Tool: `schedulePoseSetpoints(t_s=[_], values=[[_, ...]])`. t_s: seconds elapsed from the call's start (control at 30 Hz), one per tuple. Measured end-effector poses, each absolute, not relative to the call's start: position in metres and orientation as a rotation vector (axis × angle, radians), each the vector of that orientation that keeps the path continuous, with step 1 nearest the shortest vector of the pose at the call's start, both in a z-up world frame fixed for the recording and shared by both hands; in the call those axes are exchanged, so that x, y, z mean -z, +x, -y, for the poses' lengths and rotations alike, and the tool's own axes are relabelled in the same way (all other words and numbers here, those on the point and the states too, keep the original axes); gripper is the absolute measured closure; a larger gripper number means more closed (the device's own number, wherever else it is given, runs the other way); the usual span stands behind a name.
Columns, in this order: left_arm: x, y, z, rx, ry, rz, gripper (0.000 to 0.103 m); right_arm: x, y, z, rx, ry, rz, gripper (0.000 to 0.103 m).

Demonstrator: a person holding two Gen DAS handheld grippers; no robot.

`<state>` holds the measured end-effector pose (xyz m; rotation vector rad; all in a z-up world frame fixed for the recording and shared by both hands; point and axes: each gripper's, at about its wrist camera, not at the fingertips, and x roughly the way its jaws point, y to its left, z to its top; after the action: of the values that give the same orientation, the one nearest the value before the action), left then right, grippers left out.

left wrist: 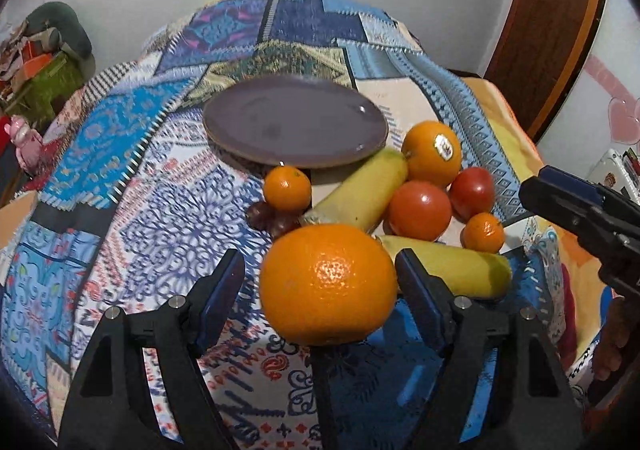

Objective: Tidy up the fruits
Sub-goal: 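Grasp the large orange with the left gripper while the right grasps the Dole orange, then carry both oranges onto the brown plate and open both grippers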

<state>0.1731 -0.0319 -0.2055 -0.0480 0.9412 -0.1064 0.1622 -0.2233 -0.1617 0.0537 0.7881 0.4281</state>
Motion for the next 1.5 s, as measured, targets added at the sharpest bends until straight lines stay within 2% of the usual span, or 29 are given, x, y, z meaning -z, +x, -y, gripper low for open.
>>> schedulePoseSetpoints(t_s=[0.1,0.13,0.37,0.77,1.07,1.5], values=[[0.213,0.175,0.032,0.118,-0.057,-0.962,0.028,0.167,0.168,0.224,-0.434,0.07,-0.813,0.047],[0.214,0.175,0.032,0.136,-0.069,-0.966,0.033,0.168,0.17,0.224,-0.435,0.074,-0.819,0.047],[0.205,0.171,0.027,0.139,-0.066,-0.951,0.034,0.168,0.181,0.222,-0.442,0.061,-0.824,0.047],[0.156,0.186,-0.001,0.093,-0.09,-0.815,0.034,0.174,0.214,0.203,-0.456,0.009,-0.833,0.047],[0.156,0.204,-0.005,0.074,-0.062,-0.788,0.034,0.198,0.241,0.197,-0.42,-0.001,-0.901,0.047],[0.163,0.22,-0.014,0.065,-0.086,-0.792,0.034,0.207,0.248,0.201,-0.426,0.04,-0.912,0.055]])
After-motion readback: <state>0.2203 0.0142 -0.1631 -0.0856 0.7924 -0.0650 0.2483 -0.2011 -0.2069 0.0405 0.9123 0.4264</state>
